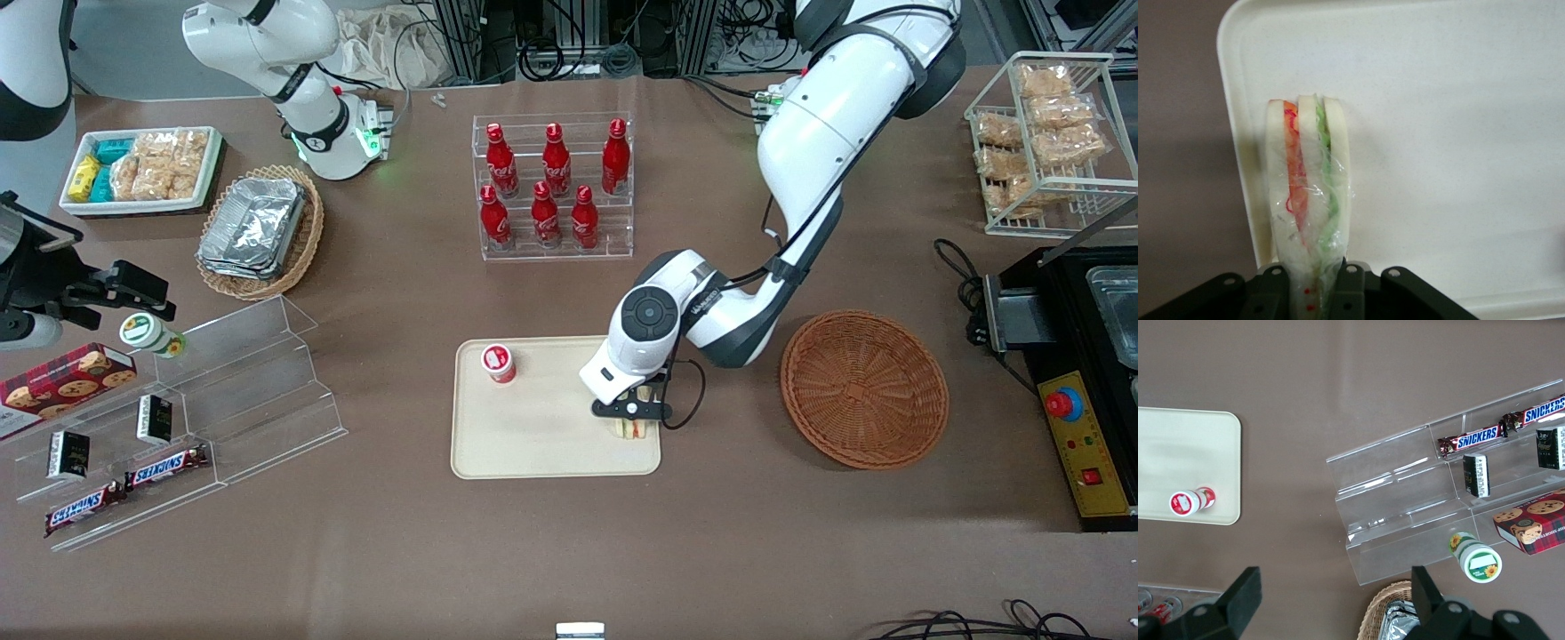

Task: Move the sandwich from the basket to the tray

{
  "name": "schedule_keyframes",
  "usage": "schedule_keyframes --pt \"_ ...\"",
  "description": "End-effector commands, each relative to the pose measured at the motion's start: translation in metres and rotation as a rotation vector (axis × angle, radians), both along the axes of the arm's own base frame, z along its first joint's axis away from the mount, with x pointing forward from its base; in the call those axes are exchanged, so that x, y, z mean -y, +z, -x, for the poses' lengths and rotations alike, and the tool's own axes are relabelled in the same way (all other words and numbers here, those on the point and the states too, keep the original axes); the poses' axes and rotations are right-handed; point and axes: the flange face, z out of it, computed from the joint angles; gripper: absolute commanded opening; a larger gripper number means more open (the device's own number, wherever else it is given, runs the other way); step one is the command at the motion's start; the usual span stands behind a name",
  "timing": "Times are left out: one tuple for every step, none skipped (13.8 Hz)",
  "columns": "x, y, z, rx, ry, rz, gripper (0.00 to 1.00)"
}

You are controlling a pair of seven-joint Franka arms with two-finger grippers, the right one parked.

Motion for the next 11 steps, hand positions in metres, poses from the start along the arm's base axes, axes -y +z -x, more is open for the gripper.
schedule_keyframes --pt "0.001 0.002 -0.002 0.014 0.027 -0.019 1.0" --pt "-0.004 0.009 -0.004 0.001 0.069 -0.037 1.0" --pt "-0.008 0.021 -0.004 -0.011 0.114 -0.064 1.0" --pt "-0.01 0.034 -0.005 -0.006 0.165 -0.072 1.0" --pt "-0.011 0.057 -0.008 0.022 0.236 -0.062 1.0" --pt "-0.016 0.078 -0.012 0.048 0.306 -0.058 1.0" --pt "-0.027 0.102 -0.017 0.072 0.347 -0.063 1.0" --pt "-0.034 0.129 -0.015 0.084 0.352 -0.08 1.0" --pt "-0.05 0.153 -0.017 0.088 0.37 -0.105 1.0" --pt "-0.064 0.175 -0.016 0.092 0.389 -0.128 1.0" --pt "-0.077 0.2 -0.014 0.097 0.403 -0.143 1.0"
